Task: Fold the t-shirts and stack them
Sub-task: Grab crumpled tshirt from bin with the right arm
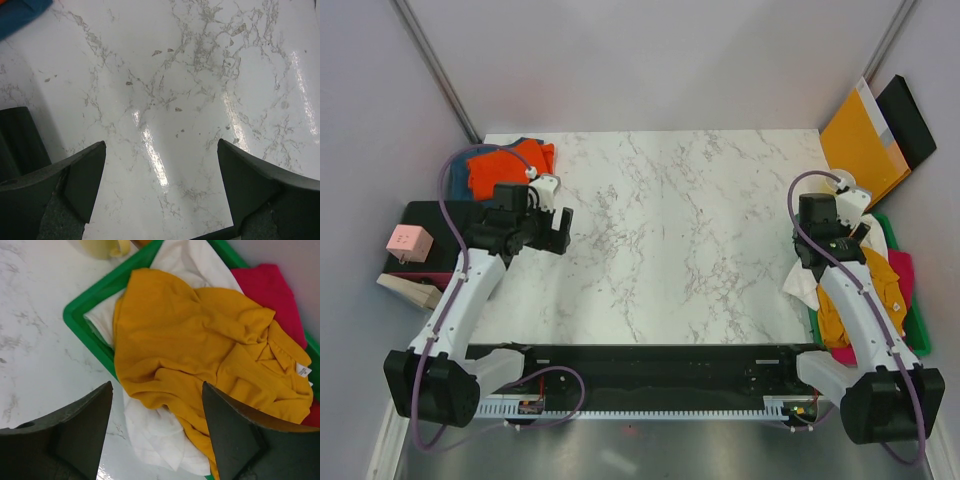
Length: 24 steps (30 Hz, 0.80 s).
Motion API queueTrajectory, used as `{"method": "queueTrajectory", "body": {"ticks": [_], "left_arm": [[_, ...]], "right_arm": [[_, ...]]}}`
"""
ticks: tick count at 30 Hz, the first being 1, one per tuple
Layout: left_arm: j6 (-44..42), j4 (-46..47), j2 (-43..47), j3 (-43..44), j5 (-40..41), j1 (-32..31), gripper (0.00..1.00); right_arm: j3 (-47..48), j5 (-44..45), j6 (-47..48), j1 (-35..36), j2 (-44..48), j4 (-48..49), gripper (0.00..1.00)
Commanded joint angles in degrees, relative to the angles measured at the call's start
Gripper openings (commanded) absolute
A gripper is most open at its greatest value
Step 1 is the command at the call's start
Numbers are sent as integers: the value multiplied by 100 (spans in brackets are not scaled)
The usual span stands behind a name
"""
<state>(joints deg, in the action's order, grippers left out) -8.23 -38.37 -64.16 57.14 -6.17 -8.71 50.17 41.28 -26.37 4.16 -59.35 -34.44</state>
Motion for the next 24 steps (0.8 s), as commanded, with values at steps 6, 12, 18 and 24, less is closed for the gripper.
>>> {"method": "queueTrajectory", "body": {"ticks": [6,12,18,24], "left_arm": [[23,233,-298,112,-270,18,99],[49,198,-518,253,-323,18,98],[85,154,-598,315,-385,18,99],[67,119,-571,315,-279,18,98]], "right_arm": [[-631,-744,-834,-390,-243,-221,66],[-684,-647,-852,-583,-436,-46,66],[-465,-594,-852,-733,-841,147,67],[-394,-656,-905,-786,-1096,314,27]]}}
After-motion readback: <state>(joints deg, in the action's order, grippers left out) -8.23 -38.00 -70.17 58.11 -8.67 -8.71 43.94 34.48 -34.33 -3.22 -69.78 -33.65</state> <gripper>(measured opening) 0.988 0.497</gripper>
